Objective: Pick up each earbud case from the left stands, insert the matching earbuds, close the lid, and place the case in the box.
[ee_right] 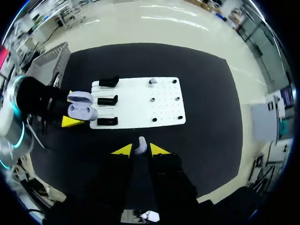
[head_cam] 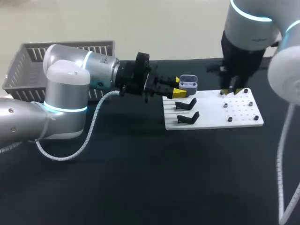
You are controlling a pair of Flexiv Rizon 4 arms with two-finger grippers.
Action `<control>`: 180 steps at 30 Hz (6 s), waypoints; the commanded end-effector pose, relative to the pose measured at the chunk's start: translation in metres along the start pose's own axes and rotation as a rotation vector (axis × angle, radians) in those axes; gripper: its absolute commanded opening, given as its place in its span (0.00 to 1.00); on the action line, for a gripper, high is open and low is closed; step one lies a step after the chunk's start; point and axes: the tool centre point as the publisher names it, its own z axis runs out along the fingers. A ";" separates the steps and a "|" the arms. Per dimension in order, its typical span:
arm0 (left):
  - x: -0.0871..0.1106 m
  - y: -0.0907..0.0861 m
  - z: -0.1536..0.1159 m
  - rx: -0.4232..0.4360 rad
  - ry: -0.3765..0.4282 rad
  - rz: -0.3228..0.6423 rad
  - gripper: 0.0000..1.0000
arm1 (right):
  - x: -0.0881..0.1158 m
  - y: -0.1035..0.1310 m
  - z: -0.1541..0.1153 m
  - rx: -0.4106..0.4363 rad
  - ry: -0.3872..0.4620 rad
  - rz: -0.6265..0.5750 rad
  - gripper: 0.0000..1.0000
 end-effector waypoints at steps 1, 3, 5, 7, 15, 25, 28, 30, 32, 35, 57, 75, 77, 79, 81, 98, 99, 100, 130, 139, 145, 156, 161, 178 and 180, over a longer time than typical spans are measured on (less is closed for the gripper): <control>0.001 0.001 0.000 0.001 -0.001 0.000 0.00 | -0.008 0.019 -0.009 0.036 0.038 0.150 0.00; 0.001 0.001 0.000 0.001 -0.001 0.000 0.00 | -0.009 0.022 -0.008 0.047 0.088 0.209 0.00; 0.001 0.001 0.000 0.001 -0.001 0.000 0.00 | -0.010 0.026 -0.005 0.058 0.122 0.236 0.00; 0.001 0.001 0.000 0.001 -0.001 0.000 0.00 | -0.011 0.030 -0.003 0.063 0.149 0.278 0.00; 0.001 0.001 0.000 0.001 -0.001 0.000 0.00 | -0.012 0.033 -0.002 0.032 0.180 0.323 0.00; 0.001 0.001 0.000 0.001 -0.001 0.000 0.00 | -0.012 0.033 -0.002 0.032 0.180 0.323 0.00; 0.001 0.001 0.000 0.001 -0.001 0.000 0.00 | -0.012 0.033 -0.002 0.032 0.180 0.323 0.00; 0.001 0.001 0.000 0.001 -0.001 0.000 0.00 | -0.015 0.037 -0.006 0.017 0.168 0.355 0.00; 0.001 0.001 0.000 0.001 -0.001 0.000 0.00 | -0.020 0.046 -0.015 0.014 0.140 0.434 0.00; 0.001 0.001 0.000 0.001 -0.001 0.000 0.00 | -0.024 0.059 -0.026 -0.011 0.120 0.499 0.00; 0.001 -0.008 0.011 -0.049 0.018 0.026 0.00 | -0.031 0.072 -0.025 0.026 0.188 0.699 0.00; 0.001 -0.009 0.012 -0.045 0.011 0.031 0.00 | -0.031 0.073 -0.020 0.032 0.199 0.707 0.00; 0.001 -0.009 0.012 -0.045 0.011 0.031 0.00 | -0.031 0.074 -0.018 0.035 0.206 0.708 0.00; 0.001 -0.009 0.012 -0.045 0.011 0.031 0.00 | -0.031 0.076 -0.015 0.055 0.194 0.699 0.00; 0.001 -0.009 0.012 -0.045 0.011 0.031 0.00 | -0.032 0.080 -0.014 0.073 0.172 0.688 0.00; 0.001 -0.009 0.012 -0.045 0.011 0.031 0.00 | -0.035 0.088 -0.005 0.139 0.113 0.677 0.00; 0.001 -0.009 0.012 -0.045 0.011 0.031 0.00 | -0.035 0.088 -0.004 0.140 0.113 0.680 0.00; 0.001 -0.009 0.012 -0.045 0.011 0.031 0.00 | -0.035 0.088 -0.004 0.140 0.113 0.682 0.00; 0.001 -0.009 0.012 -0.045 0.011 0.031 0.00 | -0.039 0.079 0.013 0.134 0.169 0.705 0.00; 0.001 -0.009 0.012 -0.045 0.011 0.031 0.00 | -0.040 0.081 0.019 0.137 0.173 0.701 0.00; 0.001 -0.009 0.012 -0.045 0.011 0.031 0.00 | -0.037 0.079 0.013 0.100 0.189 0.716 1.00; 0.001 -0.009 0.012 -0.045 0.011 0.031 0.00 | -0.013 0.040 -0.030 -0.160 0.082 0.703 1.00; 0.001 -0.009 0.012 -0.045 0.011 0.031 0.00 | -0.012 0.015 -0.035 -0.239 -0.086 0.685 1.00; 0.001 -0.009 0.012 -0.045 0.011 0.031 0.00 | -0.068 -0.029 0.007 -0.218 -0.127 0.660 1.00; 0.001 -0.009 0.012 -0.045 0.011 0.031 0.00 | -0.074 -0.029 0.016 -0.187 -0.111 0.649 1.00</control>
